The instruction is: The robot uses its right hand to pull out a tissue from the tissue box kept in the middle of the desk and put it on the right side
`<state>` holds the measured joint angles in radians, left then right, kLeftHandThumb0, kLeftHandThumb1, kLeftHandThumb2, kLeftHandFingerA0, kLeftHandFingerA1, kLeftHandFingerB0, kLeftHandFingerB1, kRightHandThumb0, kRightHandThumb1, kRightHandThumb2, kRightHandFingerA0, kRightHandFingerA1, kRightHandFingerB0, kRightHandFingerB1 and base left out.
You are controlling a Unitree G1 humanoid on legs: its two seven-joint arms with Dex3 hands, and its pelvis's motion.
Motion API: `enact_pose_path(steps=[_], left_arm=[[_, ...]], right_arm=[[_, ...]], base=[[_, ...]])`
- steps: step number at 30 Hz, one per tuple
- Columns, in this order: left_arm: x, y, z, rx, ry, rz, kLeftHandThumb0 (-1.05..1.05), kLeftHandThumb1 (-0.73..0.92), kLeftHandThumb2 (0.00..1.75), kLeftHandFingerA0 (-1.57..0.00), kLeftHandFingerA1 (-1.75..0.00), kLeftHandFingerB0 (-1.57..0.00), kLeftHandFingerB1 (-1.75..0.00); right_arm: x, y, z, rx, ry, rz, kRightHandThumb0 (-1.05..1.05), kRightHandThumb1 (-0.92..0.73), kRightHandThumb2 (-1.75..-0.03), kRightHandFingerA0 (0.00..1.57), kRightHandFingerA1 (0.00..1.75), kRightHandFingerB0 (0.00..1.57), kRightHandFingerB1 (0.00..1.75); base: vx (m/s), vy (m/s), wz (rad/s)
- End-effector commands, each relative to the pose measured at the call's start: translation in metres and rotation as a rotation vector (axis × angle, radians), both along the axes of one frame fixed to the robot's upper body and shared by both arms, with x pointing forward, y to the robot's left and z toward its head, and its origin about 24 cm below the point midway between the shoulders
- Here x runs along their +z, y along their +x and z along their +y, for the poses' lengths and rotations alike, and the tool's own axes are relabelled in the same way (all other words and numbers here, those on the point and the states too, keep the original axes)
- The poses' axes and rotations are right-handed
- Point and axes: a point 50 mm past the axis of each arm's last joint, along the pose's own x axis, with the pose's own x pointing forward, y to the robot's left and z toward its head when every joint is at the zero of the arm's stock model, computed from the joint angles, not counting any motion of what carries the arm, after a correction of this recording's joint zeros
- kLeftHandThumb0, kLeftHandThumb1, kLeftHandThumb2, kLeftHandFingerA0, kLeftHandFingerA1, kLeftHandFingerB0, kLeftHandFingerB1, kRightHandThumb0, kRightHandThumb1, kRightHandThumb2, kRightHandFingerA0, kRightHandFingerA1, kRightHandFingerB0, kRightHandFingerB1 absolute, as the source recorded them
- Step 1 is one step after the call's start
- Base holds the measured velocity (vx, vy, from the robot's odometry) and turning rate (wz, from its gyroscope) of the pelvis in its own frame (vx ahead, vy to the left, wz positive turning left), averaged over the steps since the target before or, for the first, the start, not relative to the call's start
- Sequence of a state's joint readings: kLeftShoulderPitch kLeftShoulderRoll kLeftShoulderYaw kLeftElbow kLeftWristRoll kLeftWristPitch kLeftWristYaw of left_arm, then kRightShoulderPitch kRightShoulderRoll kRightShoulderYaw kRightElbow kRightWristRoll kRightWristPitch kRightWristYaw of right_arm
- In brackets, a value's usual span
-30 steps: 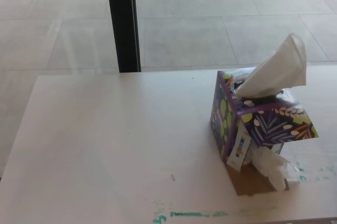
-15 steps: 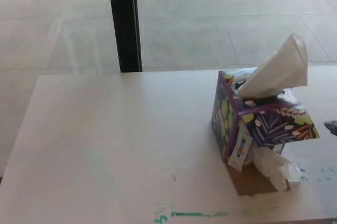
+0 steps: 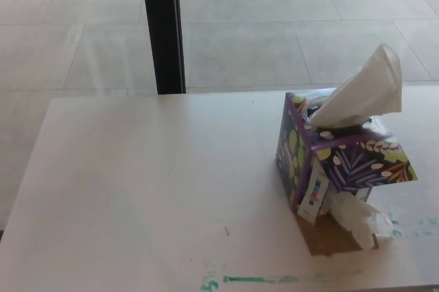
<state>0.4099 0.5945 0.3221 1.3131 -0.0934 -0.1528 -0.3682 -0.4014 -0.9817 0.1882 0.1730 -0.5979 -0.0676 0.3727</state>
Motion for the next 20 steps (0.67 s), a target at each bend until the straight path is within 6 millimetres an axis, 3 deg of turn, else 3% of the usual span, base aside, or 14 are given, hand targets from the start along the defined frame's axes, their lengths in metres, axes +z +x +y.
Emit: enact_pose_path(steps=[1, 2, 3, 4, 5, 6, 8, 11, 12, 14, 15, 19, 20], left_arm=[[0.007, -0.001, 0.007, 0.001, 0.039, -0.012, -0.83, 0.89, 0.67, -0.32, -0.42, -0.52, -0.41], [0.007, -0.001, 0.006, -0.017, 0.039, -0.004, -0.84, 0.91, 0.68, -0.32, -0.42, -0.5, -0.4], [0.007, 0.0, 0.007, -0.016, 0.041, -0.007, -0.84, 0.9, 0.67, -0.33, -0.44, -0.51, -0.41], [0.007, 0.0, 0.007, -0.013, 0.043, -0.009, -0.84, 0.9, 0.67, -0.33, -0.44, -0.51, -0.41], [0.006, 0.0, 0.006, -0.011, 0.04, -0.013, -0.83, 0.9, 0.67, -0.33, -0.44, -0.5, -0.42], [0.005, 0.0, 0.005, -0.008, 0.035, -0.02, -0.83, 0.9, 0.67, -0.33, -0.44, -0.5, -0.42], [0.005, 0.001, 0.005, 0.004, 0.034, -0.022, -0.83, 0.9, 0.67, -0.33, -0.43, -0.53, -0.43], [0.004, 0.003, 0.004, -0.008, 0.023, -0.019, -0.84, 0.91, 0.67, -0.29, -0.44, -0.48, -0.41], [0.003, 0.003, 0.004, -0.007, 0.024, -0.017, -0.81, 0.72, 1.09, -0.26, -0.53, -0.45, -0.56], [0.002, 0.004, 0.003, -0.003, 0.024, -0.019, -0.81, 0.72, 1.09, -0.26, -0.53, -0.45, -0.56], [0.002, 0.004, 0.003, -0.001, 0.021, -0.024, -0.83, 0.91, 0.67, -0.3, -0.43, -0.52, -0.43], [0.0, 0.003, 0.001, 0.01, 0.028, -0.026, -0.83, 0.9, 0.67, -0.33, -0.43, -0.52, -0.43], [0.0, 0.003, 0.001, 0.01, 0.028, -0.026, -0.83, 0.9, 0.67, -0.33, -0.43, -0.52, -0.43]], right_arm=[[0.047, -0.046, -0.056, -0.154, 0.212, -0.177, -0.45, -0.64, -0.6, 0.35, 0.37, 0.32, 0.33], [0.046, -0.054, -0.064, -0.188, 0.228, -0.226, -0.42, -0.63, -0.59, 0.42, 0.39, 0.37, 0.34], [0.041, -0.071, -0.079, -0.251, 0.263, -0.302, -0.51, -0.53, -0.83, 0.5, 0.56, 0.35, 0.49], [0.035, -0.085, -0.089, -0.287, 0.274, -0.375, -0.51, -0.52, -0.87, 0.56, 0.63, 0.39, 0.52], [0.031, -0.094, -0.096, -0.318, 0.263, -0.403, -0.53, -0.68, -0.6, 0.6, 0.64, 0.47, 0.39], [0.027, -0.101, -0.101, -0.354, 0.244, -0.415, -0.53, -0.68, -0.6, 0.6, 0.64, 0.47, 0.39], [0.009, -0.126, -0.12, -0.478, 0.321, -0.493, -0.56, -0.67, -0.6, 0.62, 0.82, 0.5, 0.5], [-0.03, -0.171, -0.151, -0.693, 0.341, -0.599, -0.53, -0.64, -0.59, 0.82, 0.97, 0.55, 0.64], [-0.04, -0.183, -0.158, -0.75, 0.342, -0.626, -0.53, -0.64, -0.59, 0.85, 1.04, 0.56, 0.68], [-0.047, -0.194, -0.164, -0.793, 0.338, -0.641, -0.53, -0.64, -0.59, 0.85, 1.04, 0.56, 0.68], [-0.063, -0.212, -0.174, -0.891, 0.366, -0.671, -0.51, -0.63, -0.58, 0.84, 1.1, 0.58, 0.7], [-0.114, -0.266, -0.189, -1.202, 0.45, -0.786, -0.43, -0.6, -0.58, 0.85, 1.18, 0.59, 0.75], [-0.114, -0.266, -0.189, -1.202, 0.45, -0.786, -0.43, -0.6, -0.58, 0.85, 1.18, 0.59, 0.75]], base=[[0.0, 0.0, 0.0], [0.0, 0.0, 0.0], [0.0, 0.0, 0.0], [0.0, 0.0, 0.0], [0.0, 0.0, 0.0], [0.0, 0.0, 0.0], [0.0, 0.0, 0.0], [0.0, 0.0, 0.0], [0.0, 0.0, 0.0], [0.0, 0.0, 0.0], [0.0, 0.0, 0.0], [0.0, 0.0, 0.0], [0.0, 0.0, 0.0]])
